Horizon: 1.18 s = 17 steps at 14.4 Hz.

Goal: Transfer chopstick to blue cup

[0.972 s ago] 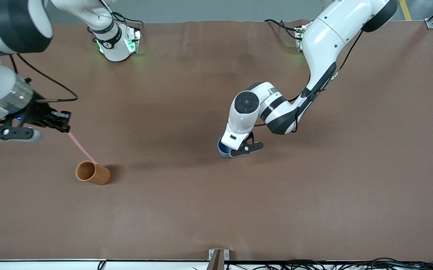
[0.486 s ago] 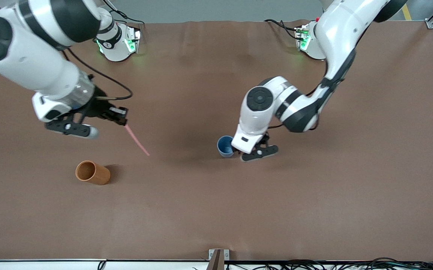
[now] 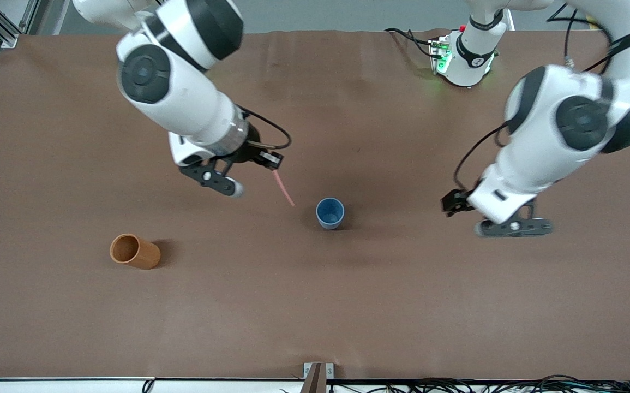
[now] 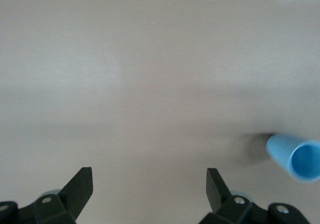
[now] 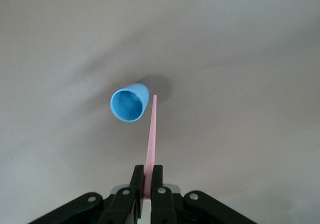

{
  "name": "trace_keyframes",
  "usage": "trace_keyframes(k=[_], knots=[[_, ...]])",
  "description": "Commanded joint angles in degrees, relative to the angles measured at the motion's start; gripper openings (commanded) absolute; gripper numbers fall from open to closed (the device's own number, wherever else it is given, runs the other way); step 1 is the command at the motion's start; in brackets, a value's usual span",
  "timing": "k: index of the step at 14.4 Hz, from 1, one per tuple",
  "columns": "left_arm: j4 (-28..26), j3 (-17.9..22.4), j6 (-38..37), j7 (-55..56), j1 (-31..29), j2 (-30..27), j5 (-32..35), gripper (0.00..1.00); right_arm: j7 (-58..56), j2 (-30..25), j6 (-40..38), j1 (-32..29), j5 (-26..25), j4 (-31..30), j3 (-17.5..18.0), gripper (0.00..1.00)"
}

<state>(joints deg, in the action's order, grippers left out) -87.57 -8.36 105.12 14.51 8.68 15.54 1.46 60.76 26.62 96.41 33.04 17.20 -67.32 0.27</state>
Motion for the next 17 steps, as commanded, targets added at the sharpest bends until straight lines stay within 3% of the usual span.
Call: trace_keyframes(k=[1,7,12,14,17], knots=[[-1.72,4.48,-5.25,-10.25,0.55,-7.0,-2.86,1.0,3.57,5.1,1.48,2.46,1.34,5.71,-0.44,0.01],[-1.81,7.04,-16.08,-18.46,-2.44,-18.61,-3.39,1.0,7.09,8.8,7.04,5.37,1.43,5.44,-0.53,0.02],[0.03,6.96,-16.09,-18.55,-2.88,-16.96,-2.6,1.0,7.79,10.29,7.83,7.04,0.91,4.21,-0.62,0.08],[0.12,7.04,-16.09,-18.9,-2.96,-16.69,-3.3,1.0,7.53,10.55,8.97,6.95,0.91,4.13,-0.62,0.16],[0.12,7.13,-15.91,-19.08,-2.96,-16.69,-3.39,1.0,6.74,10.38,8.88,5.72,0.99,4.39,-0.7,0.52]])
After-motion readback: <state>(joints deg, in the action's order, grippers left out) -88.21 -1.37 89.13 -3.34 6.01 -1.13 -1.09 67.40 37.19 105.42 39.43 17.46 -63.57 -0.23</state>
